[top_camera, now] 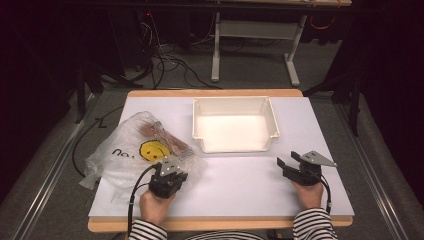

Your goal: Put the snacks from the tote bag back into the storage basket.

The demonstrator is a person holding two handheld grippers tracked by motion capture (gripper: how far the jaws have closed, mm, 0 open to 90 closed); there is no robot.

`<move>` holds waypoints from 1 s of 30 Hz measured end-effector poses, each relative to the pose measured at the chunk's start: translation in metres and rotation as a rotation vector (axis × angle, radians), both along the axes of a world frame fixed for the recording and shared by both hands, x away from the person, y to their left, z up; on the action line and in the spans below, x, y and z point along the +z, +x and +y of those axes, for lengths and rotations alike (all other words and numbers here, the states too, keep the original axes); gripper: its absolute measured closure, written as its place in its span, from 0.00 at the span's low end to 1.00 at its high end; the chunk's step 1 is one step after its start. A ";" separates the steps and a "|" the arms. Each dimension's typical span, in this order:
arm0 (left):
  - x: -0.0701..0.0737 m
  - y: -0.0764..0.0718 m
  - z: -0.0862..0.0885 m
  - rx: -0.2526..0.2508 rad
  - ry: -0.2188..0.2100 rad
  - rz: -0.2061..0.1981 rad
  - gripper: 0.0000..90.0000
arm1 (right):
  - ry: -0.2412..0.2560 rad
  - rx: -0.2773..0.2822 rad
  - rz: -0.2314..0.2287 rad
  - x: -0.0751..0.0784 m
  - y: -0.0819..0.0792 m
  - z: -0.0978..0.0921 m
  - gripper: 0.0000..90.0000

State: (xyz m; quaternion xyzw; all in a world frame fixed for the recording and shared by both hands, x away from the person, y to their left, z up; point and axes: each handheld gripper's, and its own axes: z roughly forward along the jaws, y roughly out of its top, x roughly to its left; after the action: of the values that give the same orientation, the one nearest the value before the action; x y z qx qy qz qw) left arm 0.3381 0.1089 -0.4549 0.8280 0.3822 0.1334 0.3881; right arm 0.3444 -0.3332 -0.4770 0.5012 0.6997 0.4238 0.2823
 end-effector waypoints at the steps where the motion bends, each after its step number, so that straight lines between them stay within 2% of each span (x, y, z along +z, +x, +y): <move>1: 0.000 -0.001 -0.002 -0.004 -0.001 -0.002 0.99 | 0.001 -0.001 0.003 0.000 0.000 0.000 0.39; 5: 0.001 -0.003 -0.010 -0.024 -0.009 -0.003 0.99 | -0.003 0.019 0.019 0.000 0.002 0.001 0.43; 8: 0.002 -0.003 -0.015 -0.036 -0.019 -0.005 0.99 | -0.024 0.036 0.029 0.000 0.003 0.003 0.45; 15: 0.004 -0.004 -0.025 -0.060 -0.025 -0.005 0.99 | -0.028 0.019 0.028 0.000 0.003 0.003 0.43; 16: 0.005 -0.004 -0.025 -0.063 -0.026 -0.004 0.99 | -0.015 0.018 0.027 0.000 0.002 0.002 0.46; 20: 0.005 -0.003 -0.032 -0.077 -0.033 0.005 0.99 | -0.013 0.015 0.035 0.000 0.003 0.002 0.47; 24: 0.006 -0.003 -0.038 -0.090 -0.038 0.005 0.99 | -0.014 0.025 0.042 0.001 0.003 0.003 0.50; 27: 0.008 -0.005 -0.041 -0.099 -0.033 -0.001 0.99 | -0.032 0.036 0.043 0.001 0.003 0.004 0.51; 30: 0.009 -0.004 -0.043 -0.100 -0.043 -0.004 0.99 | -0.024 0.039 0.048 0.002 0.002 0.005 0.52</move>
State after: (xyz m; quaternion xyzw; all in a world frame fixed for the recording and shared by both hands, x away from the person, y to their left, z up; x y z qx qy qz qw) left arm 0.3336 0.0654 -0.4458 0.8373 0.3422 0.1072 0.4126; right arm 0.3461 -0.3283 -0.4753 0.4943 0.7208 0.4087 0.2630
